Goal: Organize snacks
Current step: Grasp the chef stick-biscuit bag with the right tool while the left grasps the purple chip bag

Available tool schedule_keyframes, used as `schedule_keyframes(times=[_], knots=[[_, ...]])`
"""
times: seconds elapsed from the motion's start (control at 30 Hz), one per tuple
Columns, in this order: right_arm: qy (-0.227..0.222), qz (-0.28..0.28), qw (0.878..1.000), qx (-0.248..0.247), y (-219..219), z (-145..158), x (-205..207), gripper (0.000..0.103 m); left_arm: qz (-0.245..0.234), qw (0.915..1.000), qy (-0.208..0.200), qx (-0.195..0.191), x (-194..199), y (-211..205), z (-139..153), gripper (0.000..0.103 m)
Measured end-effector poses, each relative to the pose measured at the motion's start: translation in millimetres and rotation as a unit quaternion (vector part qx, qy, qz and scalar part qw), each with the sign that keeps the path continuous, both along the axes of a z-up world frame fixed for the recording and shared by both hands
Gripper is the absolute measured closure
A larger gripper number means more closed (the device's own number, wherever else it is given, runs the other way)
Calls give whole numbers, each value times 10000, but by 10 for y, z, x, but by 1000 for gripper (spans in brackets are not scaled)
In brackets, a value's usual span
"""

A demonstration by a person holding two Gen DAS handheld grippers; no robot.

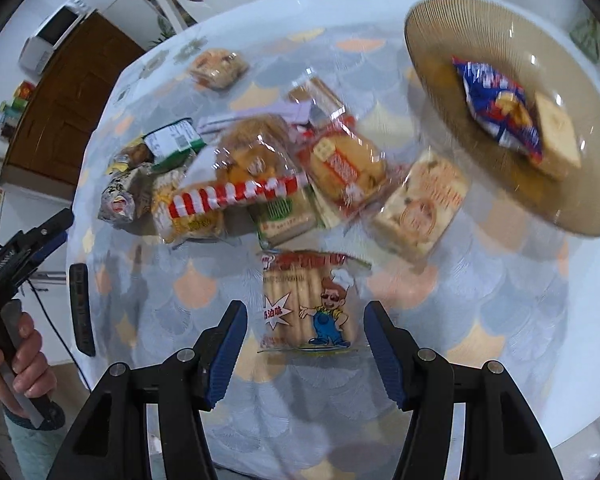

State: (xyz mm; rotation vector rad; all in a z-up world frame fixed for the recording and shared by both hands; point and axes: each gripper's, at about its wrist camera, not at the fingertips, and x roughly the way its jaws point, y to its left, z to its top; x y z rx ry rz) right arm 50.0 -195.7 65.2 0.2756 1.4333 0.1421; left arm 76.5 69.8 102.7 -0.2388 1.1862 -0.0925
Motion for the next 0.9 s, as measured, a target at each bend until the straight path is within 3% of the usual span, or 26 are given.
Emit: schedule_keyframes(times=[0.13, 0.27, 0.3, 0.37, 0.43, 0.9], knots=[[141, -192, 9997, 100, -28, -135, 15, 44, -290, 9991, 94, 297, 207, -111, -157, 30], [171, -250, 9994, 179, 14, -237, 14, 43, -493, 9982, 190, 280, 392, -145, -296, 25], [171, -241, 9995, 140, 37, -261, 13, 41, -530, 9980, 208, 290, 435, -156, -335, 25], [178, -237, 9996, 28, 75, -317, 22, 27, -605, 9971, 267, 379, 507, -173, -410, 24], [212, -245, 9995, -9, 101, -372, 42, 26, -691, 9963, 325, 393, 563, -180, -480, 23], [624, -42, 9967, -524, 324, -745, 190, 26, -952, 9928, 610, -385, 573, -89, -636, 14]])
